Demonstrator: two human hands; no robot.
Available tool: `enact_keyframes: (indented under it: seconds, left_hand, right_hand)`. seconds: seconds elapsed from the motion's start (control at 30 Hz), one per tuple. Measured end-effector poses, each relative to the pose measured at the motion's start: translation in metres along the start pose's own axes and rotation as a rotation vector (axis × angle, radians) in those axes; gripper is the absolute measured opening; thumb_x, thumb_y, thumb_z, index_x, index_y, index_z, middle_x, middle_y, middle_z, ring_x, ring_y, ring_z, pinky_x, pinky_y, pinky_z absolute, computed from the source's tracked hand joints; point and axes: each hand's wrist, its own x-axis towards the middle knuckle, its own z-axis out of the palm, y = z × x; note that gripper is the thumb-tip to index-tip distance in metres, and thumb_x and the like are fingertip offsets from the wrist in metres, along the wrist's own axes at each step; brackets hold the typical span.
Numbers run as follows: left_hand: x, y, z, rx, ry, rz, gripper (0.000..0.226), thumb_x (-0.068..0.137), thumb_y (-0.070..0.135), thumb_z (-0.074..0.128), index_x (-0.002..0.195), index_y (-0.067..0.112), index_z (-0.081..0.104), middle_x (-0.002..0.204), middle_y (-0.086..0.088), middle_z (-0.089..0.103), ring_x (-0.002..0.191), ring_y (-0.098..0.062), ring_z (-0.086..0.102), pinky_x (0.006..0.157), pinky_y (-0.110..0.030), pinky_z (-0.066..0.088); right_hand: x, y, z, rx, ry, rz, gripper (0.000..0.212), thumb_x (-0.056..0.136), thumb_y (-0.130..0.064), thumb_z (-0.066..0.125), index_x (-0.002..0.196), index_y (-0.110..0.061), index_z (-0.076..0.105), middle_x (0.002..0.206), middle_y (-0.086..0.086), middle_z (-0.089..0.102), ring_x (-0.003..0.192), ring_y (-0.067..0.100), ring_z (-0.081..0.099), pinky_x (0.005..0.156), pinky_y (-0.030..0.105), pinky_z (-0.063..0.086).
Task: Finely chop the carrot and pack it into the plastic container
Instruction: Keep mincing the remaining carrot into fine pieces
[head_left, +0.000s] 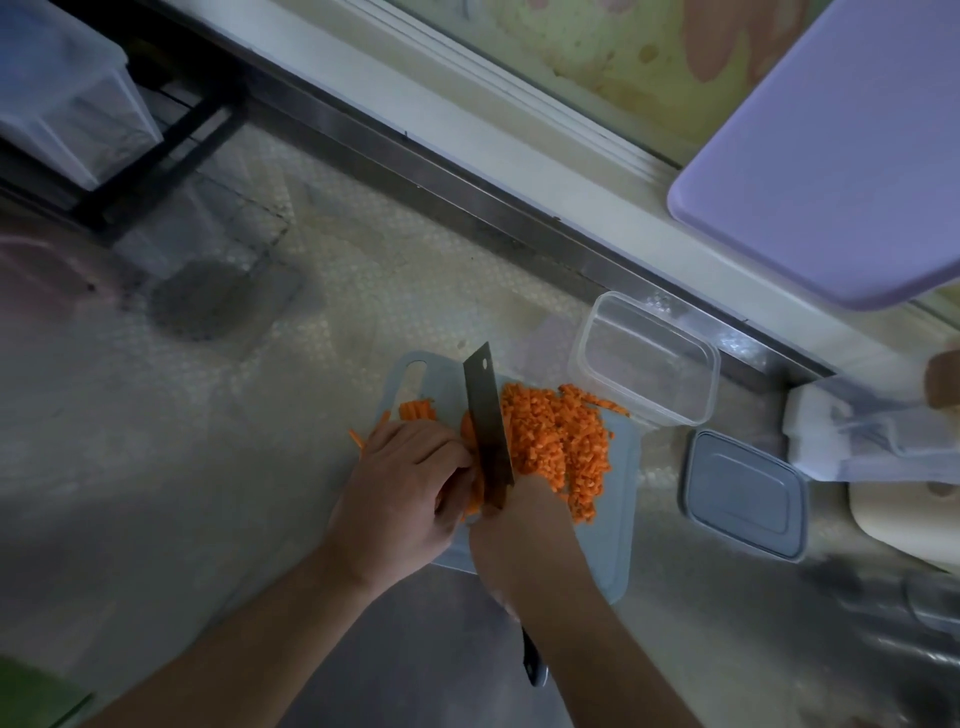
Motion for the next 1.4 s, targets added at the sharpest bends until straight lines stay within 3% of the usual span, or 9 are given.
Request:
enact_keyframes:
  seconds: [0.13,0.23,0.37,0.47,0.7,0.93,1.27,1.4]
  left_hand:
    - [0.000,0.001,-0.001,0.004,-0.044,0.006,0.010,0.092,0.022,0.074,0.102,0.019,0.074,0.103,0.007,0.065,0.098,-0.018,0.062,0.095,-0.035,0.044]
    - [0.000,0.001,-0.001,0.005,-0.032,0.023,0.004,0.094,0.022,0.073,0.097,0.020,0.074,0.102,0.008,0.065,0.099,-0.017,0.062,0.094,-0.035,0.044]
    - [0.000,0.001,0.000,0.010,-0.012,0.029,0.005,0.094,0.019,0.073,0.090,0.018,0.071,0.099,0.008,0.065,0.096,-0.018,0.063,0.092,-0.037,0.045]
    - [0.000,0.001,0.000,0.004,-0.006,0.016,0.005,0.094,0.021,0.074,0.091,0.019,0.071,0.099,0.008,0.067,0.097,-0.017,0.063,0.093,-0.037,0.046]
    - [-0.001,0.000,0.001,-0.002,-0.021,-0.007,0.005,0.095,0.021,0.072,0.092,0.018,0.070,0.101,0.007,0.066,0.096,-0.017,0.063,0.095,-0.038,0.046]
    - [0.000,0.000,0.001,-0.007,-0.017,-0.010,0.007,0.095,0.021,0.072,0.089,0.018,0.069,0.099,0.008,0.066,0.095,-0.016,0.062,0.092,-0.036,0.046]
    - [0.000,0.001,0.000,-0.005,0.001,-0.001,0.007,0.094,0.019,0.072,0.088,0.017,0.071,0.094,0.007,0.065,0.092,-0.018,0.061,0.089,-0.036,0.047]
    - [0.000,0.000,0.000,-0.014,0.006,0.002,0.007,0.093,0.016,0.071,0.087,0.016,0.071,0.091,0.006,0.065,0.089,-0.018,0.062,0.088,-0.037,0.047]
  right_hand:
    - [0.002,0.003,0.002,0.045,0.010,0.008,0.022,0.096,-0.009,0.050,0.075,-0.017,0.048,0.073,0.006,0.055,0.064,0.019,0.055,0.058,0.035,0.050]
    - [0.002,0.006,0.001,0.011,0.000,-0.044,0.023,0.098,-0.013,0.050,0.075,-0.017,0.049,0.076,0.008,0.058,0.071,0.024,0.062,0.059,0.037,0.051]
    - [-0.001,0.018,0.000,0.018,0.050,-0.081,0.014,0.099,-0.022,0.049,0.090,-0.017,0.060,0.082,0.001,0.061,0.069,0.014,0.057,0.051,0.025,0.038]
    - [-0.005,0.022,-0.004,0.057,0.070,-0.094,0.014,0.100,-0.023,0.049,0.091,-0.019,0.059,0.080,-0.002,0.059,0.066,0.010,0.053,0.049,0.020,0.032]
    - [-0.007,0.018,-0.004,0.042,0.057,-0.082,0.011,0.099,-0.025,0.052,0.090,-0.021,0.058,0.082,-0.001,0.061,0.070,0.014,0.060,0.052,0.024,0.040]
    - [-0.006,0.014,-0.003,-0.001,0.050,-0.056,0.023,0.099,-0.022,0.052,0.077,-0.025,0.046,0.080,-0.001,0.059,0.070,0.014,0.059,0.058,0.030,0.050]
    - [-0.006,0.008,-0.004,0.036,0.011,0.001,0.017,0.097,-0.020,0.053,0.080,-0.019,0.050,0.079,0.005,0.059,0.072,0.024,0.064,0.055,0.033,0.049]
    - [-0.004,0.005,-0.005,-0.020,-0.047,-0.020,0.018,0.098,-0.015,0.051,0.080,-0.016,0.051,0.074,0.003,0.054,0.066,0.020,0.057,0.056,0.031,0.046]
